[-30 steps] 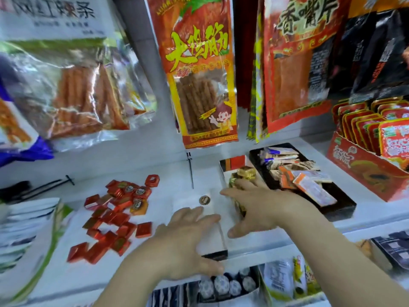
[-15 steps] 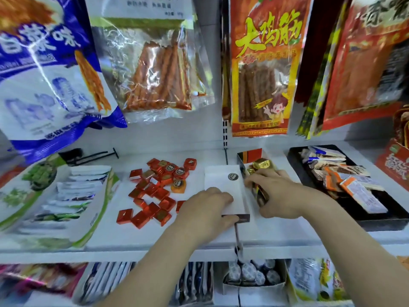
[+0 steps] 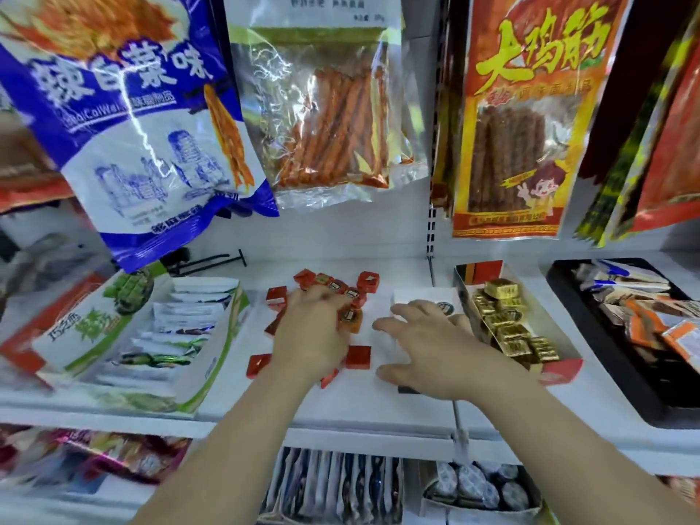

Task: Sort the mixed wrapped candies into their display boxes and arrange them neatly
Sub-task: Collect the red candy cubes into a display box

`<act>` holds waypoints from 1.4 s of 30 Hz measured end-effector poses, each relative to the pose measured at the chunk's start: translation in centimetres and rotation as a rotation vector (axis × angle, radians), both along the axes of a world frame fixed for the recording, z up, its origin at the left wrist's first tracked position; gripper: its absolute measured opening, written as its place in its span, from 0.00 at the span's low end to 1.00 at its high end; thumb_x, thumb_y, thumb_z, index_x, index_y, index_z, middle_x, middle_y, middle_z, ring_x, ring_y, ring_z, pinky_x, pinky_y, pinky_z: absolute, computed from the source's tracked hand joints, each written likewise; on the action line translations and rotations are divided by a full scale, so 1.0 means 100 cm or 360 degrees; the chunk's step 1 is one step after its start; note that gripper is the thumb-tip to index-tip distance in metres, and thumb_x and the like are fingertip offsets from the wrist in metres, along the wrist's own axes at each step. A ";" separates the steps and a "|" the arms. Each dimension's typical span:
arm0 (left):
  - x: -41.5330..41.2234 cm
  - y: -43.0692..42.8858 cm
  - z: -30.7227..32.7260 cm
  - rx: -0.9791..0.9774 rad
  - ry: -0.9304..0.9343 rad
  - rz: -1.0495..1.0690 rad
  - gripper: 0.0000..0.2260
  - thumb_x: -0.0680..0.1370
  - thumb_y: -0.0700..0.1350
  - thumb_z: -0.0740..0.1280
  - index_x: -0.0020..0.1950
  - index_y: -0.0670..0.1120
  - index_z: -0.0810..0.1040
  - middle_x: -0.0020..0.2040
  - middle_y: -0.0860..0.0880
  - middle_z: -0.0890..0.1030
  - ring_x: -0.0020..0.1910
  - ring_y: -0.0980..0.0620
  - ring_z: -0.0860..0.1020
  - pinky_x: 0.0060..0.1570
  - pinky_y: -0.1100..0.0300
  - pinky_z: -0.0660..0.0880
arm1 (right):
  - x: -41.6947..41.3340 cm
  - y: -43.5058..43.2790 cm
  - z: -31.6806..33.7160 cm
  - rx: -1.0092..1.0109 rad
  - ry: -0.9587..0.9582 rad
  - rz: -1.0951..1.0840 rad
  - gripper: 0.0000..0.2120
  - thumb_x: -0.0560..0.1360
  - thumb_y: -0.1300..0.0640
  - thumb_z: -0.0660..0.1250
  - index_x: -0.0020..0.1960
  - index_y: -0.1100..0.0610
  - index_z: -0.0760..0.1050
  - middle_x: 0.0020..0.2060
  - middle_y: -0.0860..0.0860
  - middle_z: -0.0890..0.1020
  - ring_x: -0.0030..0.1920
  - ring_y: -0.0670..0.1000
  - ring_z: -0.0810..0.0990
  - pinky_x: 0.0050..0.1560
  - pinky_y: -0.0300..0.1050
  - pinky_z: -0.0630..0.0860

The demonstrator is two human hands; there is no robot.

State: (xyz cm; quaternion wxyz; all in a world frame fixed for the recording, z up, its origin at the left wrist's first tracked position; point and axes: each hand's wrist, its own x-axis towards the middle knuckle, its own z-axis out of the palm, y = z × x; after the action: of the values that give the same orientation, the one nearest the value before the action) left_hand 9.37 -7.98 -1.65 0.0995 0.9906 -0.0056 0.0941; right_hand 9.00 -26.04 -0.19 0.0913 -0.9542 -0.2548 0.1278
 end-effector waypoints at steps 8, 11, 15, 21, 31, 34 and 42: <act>0.026 -0.004 -0.006 -0.0025 0.0163 -0.0062 0.16 0.72 0.51 0.68 0.60 0.54 0.77 0.56 0.52 0.80 0.57 0.48 0.71 0.52 0.55 0.73 | 0.002 0.023 -0.001 0.0110 0.0177 0.0026 0.28 0.74 0.44 0.65 0.71 0.50 0.63 0.73 0.52 0.57 0.70 0.57 0.62 0.65 0.53 0.68; 0.032 -0.001 -0.008 -0.0180 0.0204 -0.0007 0.21 0.71 0.52 0.68 0.63 0.51 0.74 0.55 0.50 0.80 0.58 0.47 0.73 0.53 0.53 0.75 | 0.007 0.025 -0.001 0.0236 0.0209 0.0019 0.22 0.74 0.51 0.66 0.66 0.55 0.69 0.65 0.52 0.65 0.60 0.55 0.73 0.60 0.51 0.73; 0.042 -0.013 -0.009 0.0186 0.0357 0.0060 0.32 0.74 0.60 0.62 0.75 0.48 0.61 0.70 0.45 0.70 0.69 0.43 0.65 0.64 0.47 0.66 | 0.012 0.015 0.005 0.0449 0.0282 -0.0008 0.23 0.74 0.56 0.65 0.69 0.53 0.68 0.61 0.50 0.69 0.52 0.49 0.74 0.58 0.43 0.72; 0.048 -0.015 -0.008 0.0223 0.0291 -0.0005 0.23 0.75 0.57 0.63 0.67 0.52 0.67 0.56 0.48 0.80 0.58 0.44 0.74 0.52 0.49 0.67 | 0.031 0.005 0.014 0.0834 0.0039 -0.0276 0.17 0.76 0.55 0.65 0.64 0.48 0.74 0.56 0.47 0.78 0.52 0.45 0.77 0.53 0.37 0.72; 0.039 -0.018 -0.019 0.0085 0.0093 -0.0062 0.13 0.77 0.53 0.60 0.55 0.45 0.74 0.48 0.46 0.80 0.49 0.45 0.78 0.40 0.56 0.73 | 0.114 0.054 -0.009 0.0476 0.0048 -0.0415 0.29 0.74 0.58 0.61 0.74 0.48 0.61 0.69 0.52 0.71 0.66 0.55 0.72 0.63 0.49 0.72; 0.042 -0.015 -0.021 0.0037 0.0088 -0.0107 0.11 0.76 0.51 0.62 0.50 0.45 0.75 0.46 0.45 0.80 0.45 0.45 0.79 0.40 0.55 0.76 | 0.131 0.065 -0.016 0.0189 0.0177 -0.0351 0.30 0.73 0.61 0.62 0.74 0.47 0.62 0.71 0.49 0.68 0.68 0.54 0.70 0.66 0.52 0.70; 0.033 -0.006 -0.003 -0.0398 -0.0103 -0.0128 0.11 0.78 0.53 0.64 0.55 0.48 0.76 0.44 0.50 0.80 0.43 0.50 0.79 0.42 0.56 0.75 | 0.103 0.050 -0.004 0.0386 -0.0127 -0.0488 0.15 0.72 0.60 0.65 0.54 0.45 0.77 0.54 0.48 0.81 0.55 0.54 0.79 0.56 0.50 0.75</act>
State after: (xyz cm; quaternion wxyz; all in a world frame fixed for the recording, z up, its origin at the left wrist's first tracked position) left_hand 12.71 -8.61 -1.98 0.2255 0.9659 -0.0368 0.1218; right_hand 19.34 -21.08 -0.57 0.2138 -0.9681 -0.1235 0.0430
